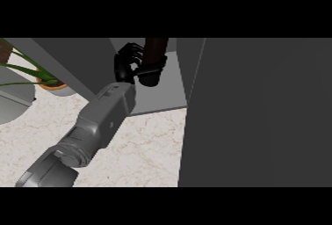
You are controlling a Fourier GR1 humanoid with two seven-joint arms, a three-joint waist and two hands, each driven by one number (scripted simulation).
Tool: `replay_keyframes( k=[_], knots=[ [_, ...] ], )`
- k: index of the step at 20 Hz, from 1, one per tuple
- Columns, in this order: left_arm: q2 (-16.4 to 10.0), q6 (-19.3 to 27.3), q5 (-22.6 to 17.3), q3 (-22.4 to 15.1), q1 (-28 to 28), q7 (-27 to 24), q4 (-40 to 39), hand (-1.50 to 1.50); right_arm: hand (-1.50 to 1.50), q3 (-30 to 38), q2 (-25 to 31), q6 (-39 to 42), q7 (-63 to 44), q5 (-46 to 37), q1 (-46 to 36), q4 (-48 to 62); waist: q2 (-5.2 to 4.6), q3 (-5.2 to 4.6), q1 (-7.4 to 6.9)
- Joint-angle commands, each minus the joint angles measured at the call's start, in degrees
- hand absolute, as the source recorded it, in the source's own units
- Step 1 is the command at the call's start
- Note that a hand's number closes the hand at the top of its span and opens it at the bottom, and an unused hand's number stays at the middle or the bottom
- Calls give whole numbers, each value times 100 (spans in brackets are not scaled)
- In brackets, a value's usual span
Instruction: Pick up the wine, place it into the cabinet and close the cabinet
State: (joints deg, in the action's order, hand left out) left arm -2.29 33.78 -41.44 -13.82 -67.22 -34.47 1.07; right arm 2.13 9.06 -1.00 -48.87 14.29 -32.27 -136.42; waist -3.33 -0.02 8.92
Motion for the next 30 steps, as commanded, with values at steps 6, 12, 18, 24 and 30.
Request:
replay_keyframes(
  k=[6, 12, 18, 24, 30],
  knots=[
    [-416, 743, 550, -519, 139, 148, -105, 150, -150, 61, -14, 10, 20, 111, -63, -73, -69, -7, 50],
    [-425, 1001, 617, -569, 289, 302, -106, 150, -150, 7, -34, 8, -4, 113, -118, -76, -106, -22, 115],
    [-498, 575, 720, -660, 380, 346, -103, -150, -150, 19, -68, 75, 82, 175, -49, 0, -125, -22, 73],
    [-667, 442, 680, -614, 434, 549, -101, -150, -150, 52, -11, 149, 66, 196, 32, -88, -101, -16, 66],
    [-725, 322, 698, -621, 350, 544, -100, -150, -150, -40, -34, 131, 93, 75, -14, -124, -57, -23, -7]
  ],
)
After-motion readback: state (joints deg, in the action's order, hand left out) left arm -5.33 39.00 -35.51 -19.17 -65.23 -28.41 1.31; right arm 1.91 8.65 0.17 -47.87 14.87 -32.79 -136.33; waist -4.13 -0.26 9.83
